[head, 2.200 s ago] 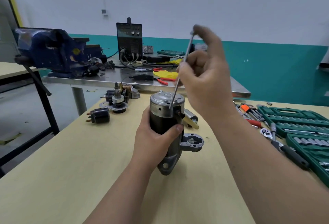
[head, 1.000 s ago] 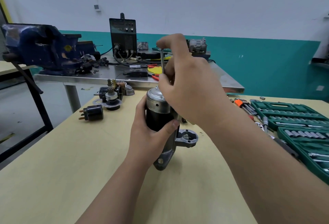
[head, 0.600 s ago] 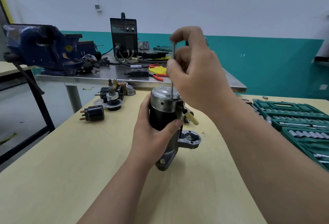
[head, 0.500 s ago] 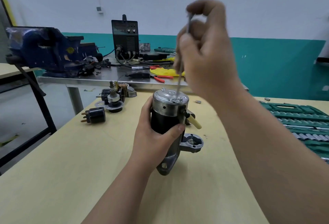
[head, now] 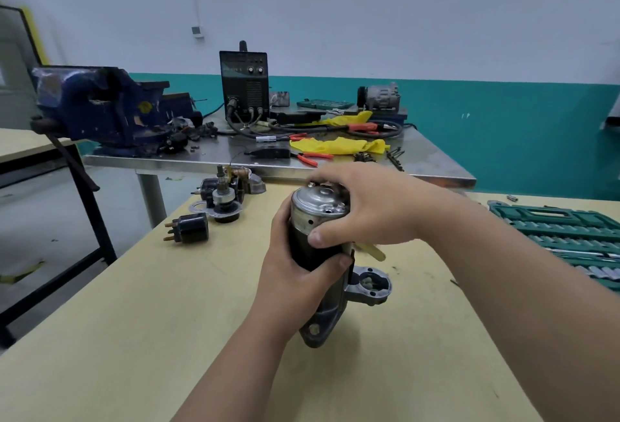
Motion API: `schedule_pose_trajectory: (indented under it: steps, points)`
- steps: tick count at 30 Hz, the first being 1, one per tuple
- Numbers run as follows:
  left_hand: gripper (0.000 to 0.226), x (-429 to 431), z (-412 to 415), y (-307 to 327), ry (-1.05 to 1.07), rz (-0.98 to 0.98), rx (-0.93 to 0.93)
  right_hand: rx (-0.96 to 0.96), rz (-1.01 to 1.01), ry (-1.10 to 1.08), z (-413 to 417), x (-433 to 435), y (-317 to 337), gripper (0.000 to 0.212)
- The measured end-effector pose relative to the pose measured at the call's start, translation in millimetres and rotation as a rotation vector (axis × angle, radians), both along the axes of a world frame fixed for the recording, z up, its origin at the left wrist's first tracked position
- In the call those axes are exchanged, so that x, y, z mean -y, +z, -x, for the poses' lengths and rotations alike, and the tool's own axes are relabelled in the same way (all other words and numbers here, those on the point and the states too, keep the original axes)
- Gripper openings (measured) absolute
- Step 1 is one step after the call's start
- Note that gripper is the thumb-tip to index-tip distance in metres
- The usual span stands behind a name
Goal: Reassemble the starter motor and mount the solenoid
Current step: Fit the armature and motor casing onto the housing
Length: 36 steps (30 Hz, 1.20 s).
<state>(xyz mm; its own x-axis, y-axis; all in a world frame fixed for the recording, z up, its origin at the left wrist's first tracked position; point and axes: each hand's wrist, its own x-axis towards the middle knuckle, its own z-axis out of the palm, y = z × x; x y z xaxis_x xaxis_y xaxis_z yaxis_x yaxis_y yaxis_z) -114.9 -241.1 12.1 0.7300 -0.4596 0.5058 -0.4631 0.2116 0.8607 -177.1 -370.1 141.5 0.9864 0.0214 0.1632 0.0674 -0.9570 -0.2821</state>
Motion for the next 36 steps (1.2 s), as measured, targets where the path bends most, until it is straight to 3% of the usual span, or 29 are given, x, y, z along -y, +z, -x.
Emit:
schedule_pose_trajectory:
  steps: [2,4,6,9,12,17,23,28,36]
  points:
    - [0.086,0.2,-0.7,-0.6,-0.017,-0.006,0.007,0.082,-0.133,0.032,11.8,0.9,12.0,0.069]
    - [0.088,0.6,-2.5,-1.3,-0.017,-0.003,-0.005,0.305,-0.318,0.072,26.5,5.4,40.0,0.056]
    - [0.088,0.4,-4.0,-2.1,0.001,0.019,-0.035,0.434,-0.342,0.122,36.8,6.0,69.7,0.05]
    - [0.087,-1.7,-2.3,-2.5,0.053,0.05,-0.02,0.321,-0.309,0.116,36.7,0.6,74.0,0.049]
    - [0.086,-2.6,4.8,-0.3,0.086,0.08,0.114,0.203,-0.339,0.017,29.9,7.9,37.3,0.05]
    - [0.083,-0.1,13.6,-3.2,0.096,0.092,0.335,0.133,-0.835,-0.035,29.2,25.2,-21.4,0.044]
    - [0.082,10.1,17.1,-13.5,0.076,0.059,0.685,0.135,-1.252,0.126,37.1,29.1,-76.3,0.069]
    - [0.079,17.9,20.9,-24.5,0.037,0.074,0.71,0.027,-1.662,0.319,47.9,34.2,-96.7,0.072]
    - [0.088,22.1,15.6,-38.2,0.005,0.045,0.65,0.031,-1.797,0.405,52.8,38.4,-107.8,0.074]
